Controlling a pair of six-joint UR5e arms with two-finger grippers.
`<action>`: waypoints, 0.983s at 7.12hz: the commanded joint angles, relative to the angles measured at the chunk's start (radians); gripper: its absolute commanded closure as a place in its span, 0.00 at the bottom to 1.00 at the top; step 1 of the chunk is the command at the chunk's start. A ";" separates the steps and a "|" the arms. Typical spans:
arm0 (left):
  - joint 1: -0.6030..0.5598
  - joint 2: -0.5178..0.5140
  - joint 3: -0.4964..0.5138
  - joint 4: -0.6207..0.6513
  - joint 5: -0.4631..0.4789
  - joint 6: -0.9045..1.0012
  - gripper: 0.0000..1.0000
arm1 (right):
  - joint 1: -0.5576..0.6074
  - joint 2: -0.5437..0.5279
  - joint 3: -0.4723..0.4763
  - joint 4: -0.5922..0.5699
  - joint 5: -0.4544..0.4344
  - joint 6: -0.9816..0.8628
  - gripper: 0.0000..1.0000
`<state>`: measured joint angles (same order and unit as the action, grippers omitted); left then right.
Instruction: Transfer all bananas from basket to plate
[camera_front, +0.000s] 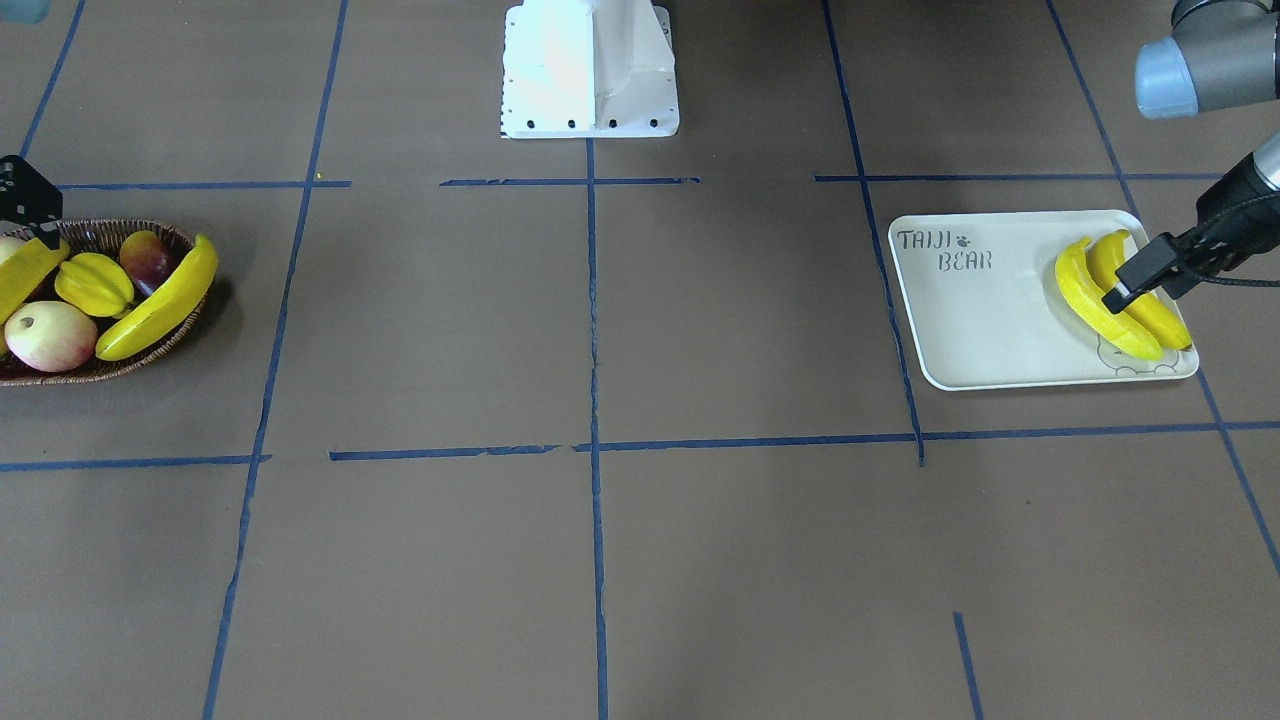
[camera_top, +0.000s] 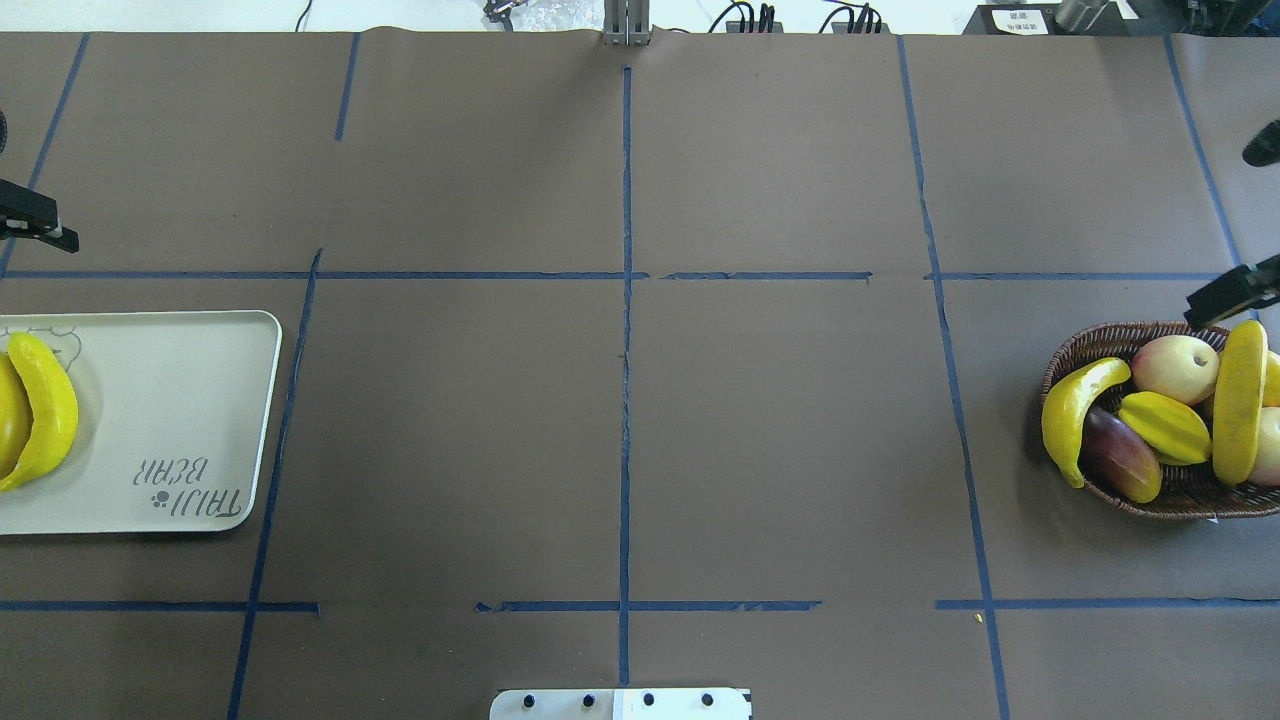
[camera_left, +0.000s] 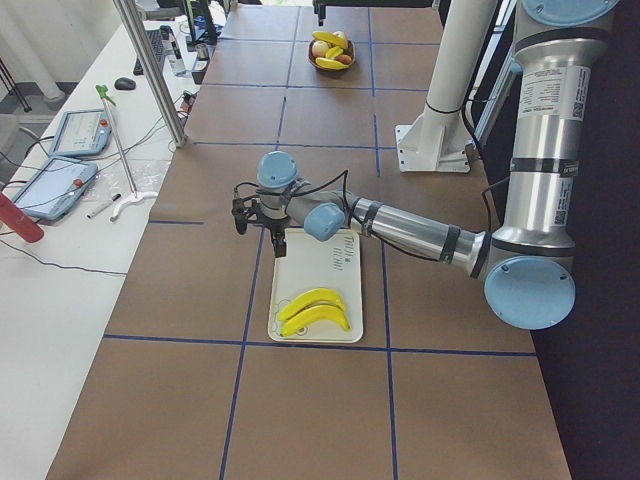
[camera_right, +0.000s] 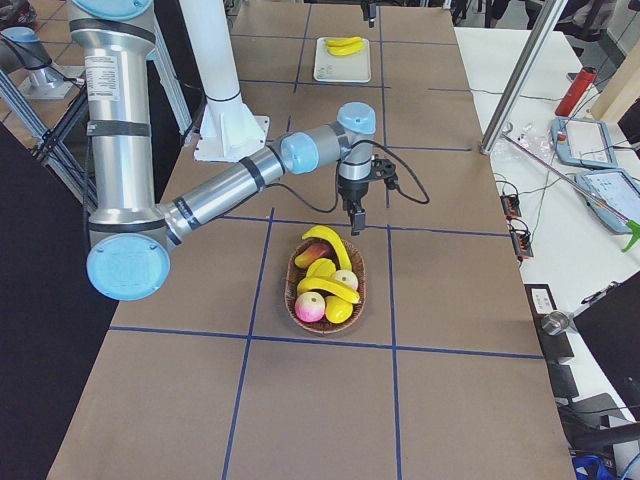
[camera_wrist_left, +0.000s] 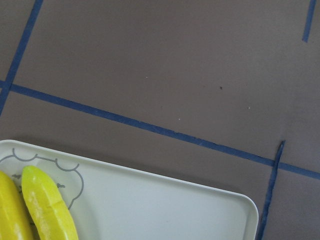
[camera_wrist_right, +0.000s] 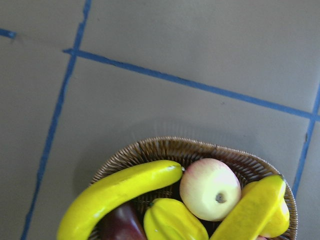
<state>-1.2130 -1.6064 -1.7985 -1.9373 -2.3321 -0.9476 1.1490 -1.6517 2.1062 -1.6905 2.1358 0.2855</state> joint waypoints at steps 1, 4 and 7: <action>0.001 -0.013 -0.011 0.001 -0.001 -0.003 0.00 | 0.008 -0.134 -0.026 0.161 -0.083 0.071 0.01; 0.003 -0.015 -0.012 0.000 -0.010 -0.003 0.00 | -0.087 -0.125 -0.072 0.163 -0.174 0.240 0.02; 0.003 -0.015 -0.012 0.000 -0.013 -0.002 0.00 | -0.176 -0.126 -0.104 0.152 -0.289 0.342 0.03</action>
<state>-1.2104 -1.6214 -1.8105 -1.9364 -2.3449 -0.9501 0.9927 -1.7768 2.0200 -1.5342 1.8895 0.6088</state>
